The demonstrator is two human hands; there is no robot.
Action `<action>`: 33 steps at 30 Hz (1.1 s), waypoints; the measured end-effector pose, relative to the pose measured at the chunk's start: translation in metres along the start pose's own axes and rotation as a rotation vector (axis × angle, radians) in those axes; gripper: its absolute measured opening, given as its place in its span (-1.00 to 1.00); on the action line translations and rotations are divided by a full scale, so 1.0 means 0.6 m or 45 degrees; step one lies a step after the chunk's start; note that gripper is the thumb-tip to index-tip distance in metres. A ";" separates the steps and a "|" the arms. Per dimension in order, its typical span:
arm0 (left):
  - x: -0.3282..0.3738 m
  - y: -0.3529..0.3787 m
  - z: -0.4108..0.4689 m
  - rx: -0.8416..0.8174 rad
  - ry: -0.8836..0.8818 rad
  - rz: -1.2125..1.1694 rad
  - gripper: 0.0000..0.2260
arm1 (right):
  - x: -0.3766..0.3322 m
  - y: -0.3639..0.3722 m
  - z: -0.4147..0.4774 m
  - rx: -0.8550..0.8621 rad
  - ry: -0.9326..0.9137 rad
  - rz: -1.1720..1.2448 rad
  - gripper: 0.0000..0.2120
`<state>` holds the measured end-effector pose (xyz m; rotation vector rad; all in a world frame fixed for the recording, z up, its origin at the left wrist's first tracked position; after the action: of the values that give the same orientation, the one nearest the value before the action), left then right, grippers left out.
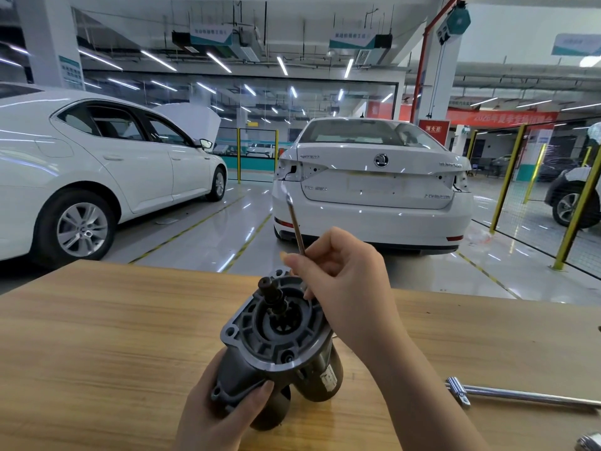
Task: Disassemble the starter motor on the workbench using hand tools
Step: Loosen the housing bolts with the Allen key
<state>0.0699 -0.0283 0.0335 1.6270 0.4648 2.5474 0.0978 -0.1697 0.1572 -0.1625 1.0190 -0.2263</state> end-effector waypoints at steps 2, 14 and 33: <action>-0.003 -0.002 0.000 -0.009 0.005 0.008 -0.58 | 0.000 0.002 0.001 -0.060 -0.009 -0.063 -0.79; -0.008 -0.004 0.002 0.011 -0.016 0.037 -0.58 | -0.003 0.007 -0.003 -0.037 -0.045 -0.152 -0.77; -0.004 -0.001 -0.002 0.000 -0.034 0.007 -0.59 | -0.006 0.006 -0.003 -0.036 -0.038 -0.123 -0.76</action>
<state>0.0700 -0.0283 0.0309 1.6626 0.4582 2.5258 0.0948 -0.1651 0.1584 -0.2405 0.9864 -0.2965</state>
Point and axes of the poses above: each hand's wrist, its own z-axis towards the middle knuckle, its own y-axis out of the palm, x = y × z, the point moved 4 cm from there along z, towards the middle knuckle, and after that the axes turned 12 degrees about y, right-handed, at the moved point
